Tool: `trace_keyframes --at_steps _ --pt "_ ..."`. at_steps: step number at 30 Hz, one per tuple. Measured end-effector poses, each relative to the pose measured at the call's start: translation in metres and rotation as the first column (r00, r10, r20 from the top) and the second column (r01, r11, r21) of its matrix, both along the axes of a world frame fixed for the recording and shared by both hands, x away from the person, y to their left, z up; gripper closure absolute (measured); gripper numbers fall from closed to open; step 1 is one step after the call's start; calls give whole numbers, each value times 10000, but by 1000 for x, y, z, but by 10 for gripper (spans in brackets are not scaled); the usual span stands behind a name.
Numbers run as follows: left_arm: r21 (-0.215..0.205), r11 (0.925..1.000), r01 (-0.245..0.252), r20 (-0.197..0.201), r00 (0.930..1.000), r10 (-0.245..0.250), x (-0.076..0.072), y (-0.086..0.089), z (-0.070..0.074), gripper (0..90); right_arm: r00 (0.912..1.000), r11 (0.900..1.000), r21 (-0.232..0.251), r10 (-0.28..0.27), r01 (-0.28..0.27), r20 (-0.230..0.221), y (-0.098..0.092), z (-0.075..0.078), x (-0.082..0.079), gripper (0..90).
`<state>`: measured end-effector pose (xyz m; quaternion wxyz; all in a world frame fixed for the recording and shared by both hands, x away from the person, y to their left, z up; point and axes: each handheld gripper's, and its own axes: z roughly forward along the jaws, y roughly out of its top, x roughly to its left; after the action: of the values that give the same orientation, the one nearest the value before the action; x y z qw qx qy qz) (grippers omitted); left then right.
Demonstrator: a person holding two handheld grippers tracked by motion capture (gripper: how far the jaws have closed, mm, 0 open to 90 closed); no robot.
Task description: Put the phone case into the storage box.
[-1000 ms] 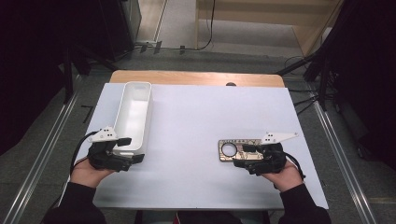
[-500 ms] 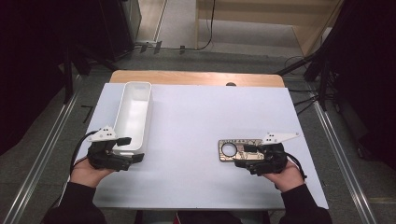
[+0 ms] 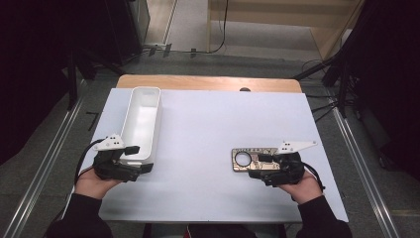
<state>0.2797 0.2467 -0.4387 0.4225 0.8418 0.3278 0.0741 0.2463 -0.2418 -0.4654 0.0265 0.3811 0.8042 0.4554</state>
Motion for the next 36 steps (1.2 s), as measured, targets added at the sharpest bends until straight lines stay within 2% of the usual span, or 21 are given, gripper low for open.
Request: trace_keyframes --at_steps 13,21,23,29,36 --pt "-70 10000 -47 16 10000 47 0 1 0 153 9996 9996 -84 -260 261 59 -5 1 2 218" --pt "-46 10000 -65 32 10000 65 0 1 0 154 9992 9993 40 -366 365 137 -3 0 4 217" --pt "-48 10000 -73 29 10000 73 0 0 0 154 9985 9986 -110 -513 515 209 -5 0 6 217" --pt "26 10000 9 26 10000 -9 0 -2 0 154 9960 9963 -91 -847 850 298 -17 5 12 217" --pt "-7 10000 -40 41 10000 40 0 0 0 153 9938 9941 -148 -1067 1072 320 -23 9 23 217"
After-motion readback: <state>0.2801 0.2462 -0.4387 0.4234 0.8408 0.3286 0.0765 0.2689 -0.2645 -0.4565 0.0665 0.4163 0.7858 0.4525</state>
